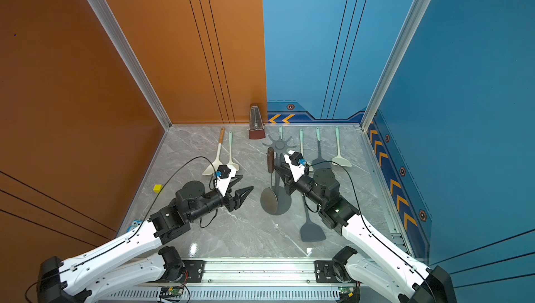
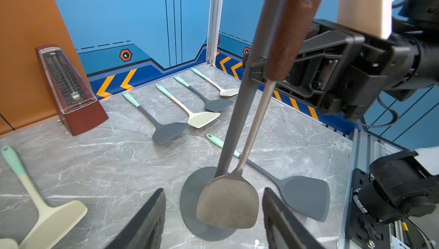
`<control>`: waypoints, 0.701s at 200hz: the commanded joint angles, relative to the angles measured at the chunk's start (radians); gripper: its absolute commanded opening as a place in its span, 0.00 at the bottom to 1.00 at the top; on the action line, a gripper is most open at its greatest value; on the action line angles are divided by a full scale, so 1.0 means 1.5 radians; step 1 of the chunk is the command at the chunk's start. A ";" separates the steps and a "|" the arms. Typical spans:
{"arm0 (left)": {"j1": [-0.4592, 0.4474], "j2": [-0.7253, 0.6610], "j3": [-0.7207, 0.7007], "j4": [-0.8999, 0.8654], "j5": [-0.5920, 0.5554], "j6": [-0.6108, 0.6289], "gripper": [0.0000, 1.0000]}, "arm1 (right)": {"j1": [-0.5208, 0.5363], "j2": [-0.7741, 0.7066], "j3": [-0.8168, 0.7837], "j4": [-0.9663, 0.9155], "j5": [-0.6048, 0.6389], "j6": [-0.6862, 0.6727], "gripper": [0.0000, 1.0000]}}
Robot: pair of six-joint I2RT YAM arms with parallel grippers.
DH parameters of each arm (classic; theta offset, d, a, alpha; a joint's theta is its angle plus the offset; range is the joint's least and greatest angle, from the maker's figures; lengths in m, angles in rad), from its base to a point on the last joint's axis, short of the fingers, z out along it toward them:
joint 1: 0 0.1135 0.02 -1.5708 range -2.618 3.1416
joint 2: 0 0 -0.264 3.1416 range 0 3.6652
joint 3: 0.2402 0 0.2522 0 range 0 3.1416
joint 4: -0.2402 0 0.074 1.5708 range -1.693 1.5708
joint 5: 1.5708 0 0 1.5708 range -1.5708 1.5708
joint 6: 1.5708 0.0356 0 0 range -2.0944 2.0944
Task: Take the spatula off the kitchen utensil rack
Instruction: Take off the spatula from the rack.
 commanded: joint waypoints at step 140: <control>-0.096 0.073 0.039 0.107 -0.017 0.062 0.67 | 0.036 -0.010 -0.026 -0.104 0.066 0.025 0.00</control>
